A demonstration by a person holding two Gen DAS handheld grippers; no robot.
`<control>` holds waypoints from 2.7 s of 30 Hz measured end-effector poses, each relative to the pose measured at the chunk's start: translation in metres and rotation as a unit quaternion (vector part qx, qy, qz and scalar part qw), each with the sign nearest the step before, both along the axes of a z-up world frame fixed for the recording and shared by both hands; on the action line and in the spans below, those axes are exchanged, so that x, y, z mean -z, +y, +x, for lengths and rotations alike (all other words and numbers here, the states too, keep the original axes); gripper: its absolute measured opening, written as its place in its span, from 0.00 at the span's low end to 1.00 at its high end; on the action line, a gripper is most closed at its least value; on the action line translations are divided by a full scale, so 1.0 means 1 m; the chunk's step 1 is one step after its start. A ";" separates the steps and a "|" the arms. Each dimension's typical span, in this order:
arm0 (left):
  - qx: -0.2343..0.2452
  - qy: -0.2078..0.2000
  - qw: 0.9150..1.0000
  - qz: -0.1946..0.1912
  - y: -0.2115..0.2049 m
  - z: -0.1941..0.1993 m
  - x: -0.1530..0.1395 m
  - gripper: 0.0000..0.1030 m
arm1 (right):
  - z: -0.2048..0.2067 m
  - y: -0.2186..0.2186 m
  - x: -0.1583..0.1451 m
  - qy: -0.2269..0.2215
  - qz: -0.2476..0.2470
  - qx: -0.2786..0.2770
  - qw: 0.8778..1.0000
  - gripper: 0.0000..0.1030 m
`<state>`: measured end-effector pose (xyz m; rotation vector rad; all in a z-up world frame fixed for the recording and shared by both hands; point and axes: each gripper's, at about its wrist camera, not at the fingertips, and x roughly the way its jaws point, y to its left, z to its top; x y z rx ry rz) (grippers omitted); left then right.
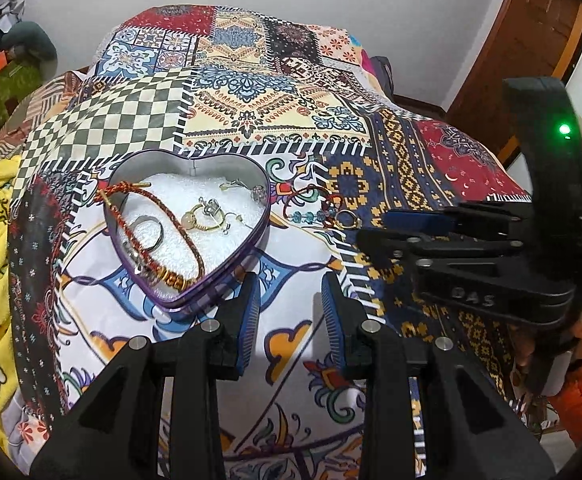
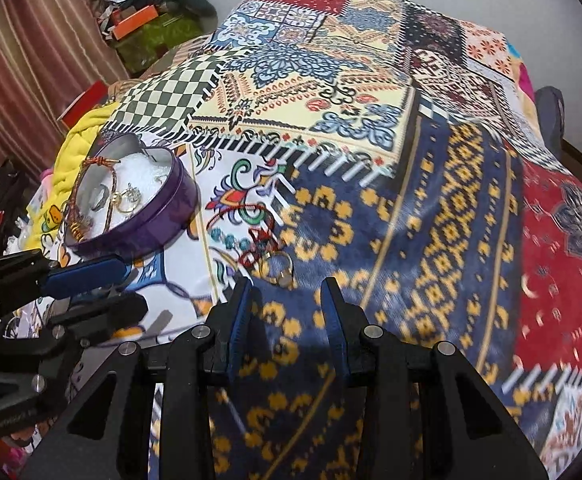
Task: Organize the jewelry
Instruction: 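Move the left tool to the red cord with blue beads and close, then carry the blue-beaded cord in the left tool over the tin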
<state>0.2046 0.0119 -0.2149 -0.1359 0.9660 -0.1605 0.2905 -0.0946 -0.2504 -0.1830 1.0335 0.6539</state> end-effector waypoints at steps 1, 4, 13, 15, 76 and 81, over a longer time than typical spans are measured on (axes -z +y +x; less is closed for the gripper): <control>0.000 0.001 1.000 -0.001 0.000 0.001 0.001 0.30 | 0.001 0.001 0.000 -0.001 0.000 -0.004 1.000 0.31; 0.000 0.003 1.000 -0.003 0.001 0.006 0.004 0.30 | 0.000 0.004 0.002 -0.011 -0.001 -0.010 1.000 0.31; 0.004 0.008 1.000 0.008 -0.005 0.018 0.011 0.30 | 0.000 0.004 0.001 -0.021 0.003 -0.010 1.000 0.08; 0.003 0.010 1.000 0.007 -0.007 0.020 0.011 0.30 | -0.001 -0.001 -0.002 -0.019 0.010 -0.003 1.000 0.08; -0.070 -0.130 0.988 0.040 0.039 -0.009 -0.099 0.06 | -0.024 0.002 -0.106 -0.111 0.131 0.009 0.985 0.08; -0.088 -0.137 0.986 0.042 0.058 -0.009 -0.100 0.06 | -0.021 0.023 -0.101 -0.106 0.134 -0.011 0.985 0.08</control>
